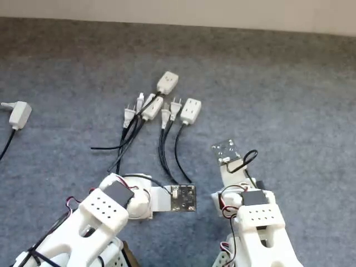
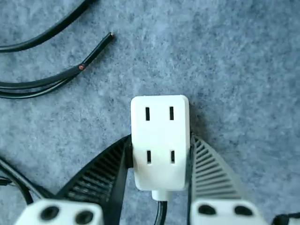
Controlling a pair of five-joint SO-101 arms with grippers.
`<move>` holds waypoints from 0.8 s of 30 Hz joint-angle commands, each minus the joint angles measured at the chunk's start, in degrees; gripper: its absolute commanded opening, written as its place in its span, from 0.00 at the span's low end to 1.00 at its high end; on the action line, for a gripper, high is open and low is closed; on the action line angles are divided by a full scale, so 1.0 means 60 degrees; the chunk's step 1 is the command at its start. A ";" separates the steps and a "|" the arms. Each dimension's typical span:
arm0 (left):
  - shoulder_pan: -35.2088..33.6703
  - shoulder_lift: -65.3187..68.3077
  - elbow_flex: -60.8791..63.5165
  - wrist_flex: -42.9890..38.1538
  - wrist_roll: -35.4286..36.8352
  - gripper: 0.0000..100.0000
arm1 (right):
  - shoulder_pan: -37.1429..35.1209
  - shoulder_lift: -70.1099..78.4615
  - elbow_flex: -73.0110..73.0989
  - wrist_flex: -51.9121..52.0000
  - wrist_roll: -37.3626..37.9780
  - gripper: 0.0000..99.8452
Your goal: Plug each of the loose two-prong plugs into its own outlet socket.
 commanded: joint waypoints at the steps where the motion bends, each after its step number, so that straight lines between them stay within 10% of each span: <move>1: 0.0330 -0.0125 0.0081 -0.0366 0.0015 0.01 | -0.0183 -0.0081 0.0022 -0.0198 0.0059 0.41; 5: 0.0242 -0.0125 0.0081 -0.0337 0.0147 0.03 | -0.0183 -0.0081 0.0022 -0.0198 0.0059 0.41; 12: 0.0227 -0.0198 -0.0168 -0.0322 0.0806 0.36 | -0.0344 -0.0066 0.0022 -0.0198 0.0059 0.41; 24: -0.1824 -0.0212 -0.3011 -0.0322 0.2520 0.29 | -0.0740 -0.0066 0.0271 -0.0212 0.0073 0.41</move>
